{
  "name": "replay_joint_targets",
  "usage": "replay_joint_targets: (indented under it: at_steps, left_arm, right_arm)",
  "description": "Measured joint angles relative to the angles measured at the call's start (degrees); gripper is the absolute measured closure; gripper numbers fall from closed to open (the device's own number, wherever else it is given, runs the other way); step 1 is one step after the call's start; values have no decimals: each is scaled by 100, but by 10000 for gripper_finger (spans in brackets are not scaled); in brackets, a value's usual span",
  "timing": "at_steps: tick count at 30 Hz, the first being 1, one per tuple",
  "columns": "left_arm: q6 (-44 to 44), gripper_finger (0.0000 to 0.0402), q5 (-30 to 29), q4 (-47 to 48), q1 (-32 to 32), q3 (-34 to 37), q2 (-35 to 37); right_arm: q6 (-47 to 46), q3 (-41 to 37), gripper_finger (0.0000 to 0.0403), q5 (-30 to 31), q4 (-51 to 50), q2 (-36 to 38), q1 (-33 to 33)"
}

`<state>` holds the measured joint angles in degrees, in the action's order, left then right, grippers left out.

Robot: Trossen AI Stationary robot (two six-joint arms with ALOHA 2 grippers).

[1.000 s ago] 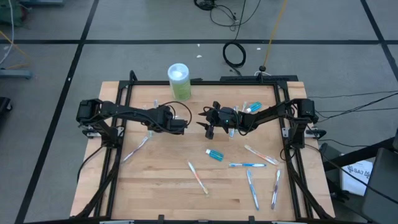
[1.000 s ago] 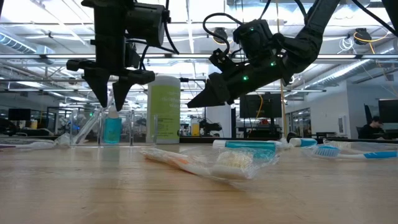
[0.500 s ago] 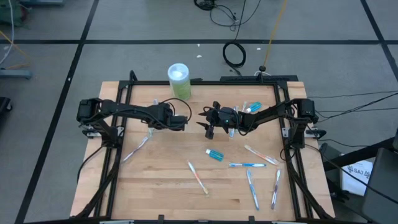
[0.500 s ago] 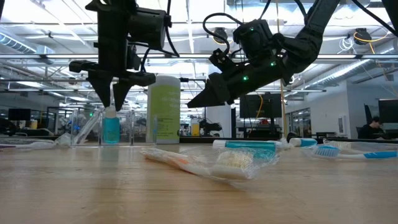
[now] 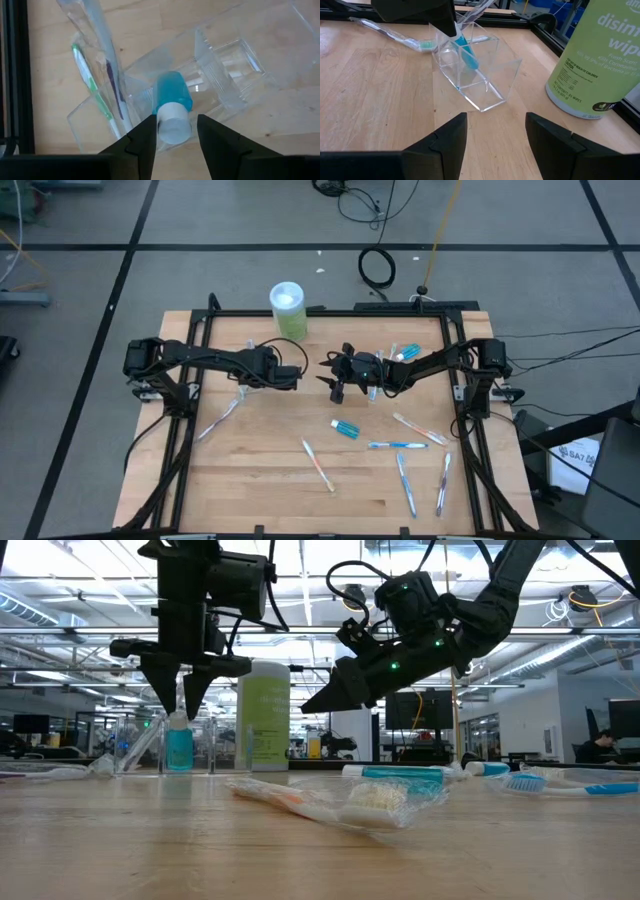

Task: Pick & Place toothbrushing station
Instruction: Adjust the blue mouthwash

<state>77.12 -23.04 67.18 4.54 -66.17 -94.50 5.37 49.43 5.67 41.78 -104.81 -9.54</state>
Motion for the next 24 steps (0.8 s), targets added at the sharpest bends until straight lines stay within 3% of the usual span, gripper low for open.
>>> replay_joint_targets:
  at_steps: [15, 24]
  left_arm:
    - [218, 254, -41, -63, -7, 177, -75]
    - [210, 313, 10, -7, -2, 177, -56]
  right_arm:
    - [0, 0, 206, 2, 11, 0, -2]
    - [2, 0, 206, 2, 20, 0, -11]
